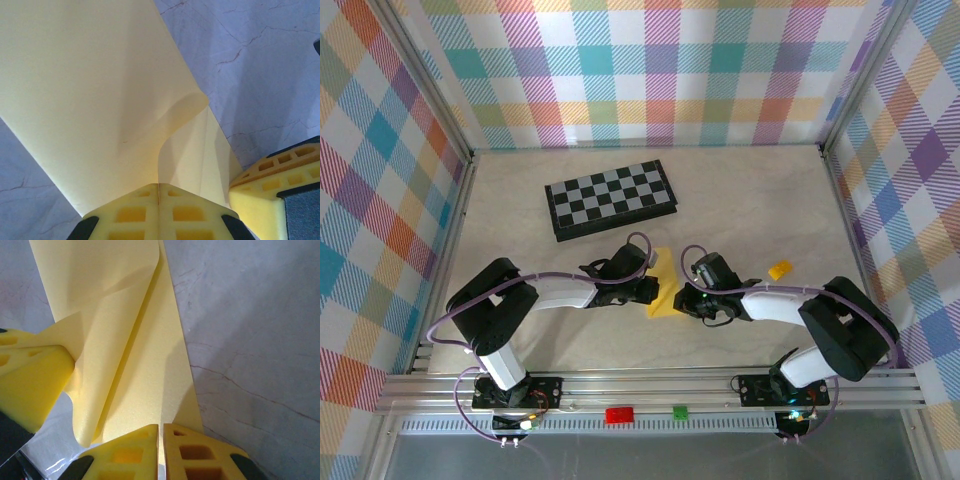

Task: Fold a paper plane with a square sheet of paper (pick it up from the middle)

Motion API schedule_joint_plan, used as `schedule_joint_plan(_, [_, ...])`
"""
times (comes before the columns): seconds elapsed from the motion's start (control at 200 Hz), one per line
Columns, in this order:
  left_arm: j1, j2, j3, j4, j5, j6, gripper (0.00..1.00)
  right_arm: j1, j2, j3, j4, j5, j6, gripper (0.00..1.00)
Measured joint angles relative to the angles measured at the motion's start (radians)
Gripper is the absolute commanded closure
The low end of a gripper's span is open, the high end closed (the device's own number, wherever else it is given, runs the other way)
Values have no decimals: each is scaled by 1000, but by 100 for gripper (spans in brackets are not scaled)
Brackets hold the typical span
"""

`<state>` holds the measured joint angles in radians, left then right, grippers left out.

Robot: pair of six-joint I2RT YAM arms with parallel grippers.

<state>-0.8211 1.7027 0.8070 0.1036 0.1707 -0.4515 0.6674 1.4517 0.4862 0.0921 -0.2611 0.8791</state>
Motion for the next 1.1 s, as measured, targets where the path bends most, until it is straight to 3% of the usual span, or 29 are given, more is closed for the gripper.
schedule_joint_plan(1.1, [8,46,19,4,-26,22,100,0,-19,0,-11,-3,-3,83])
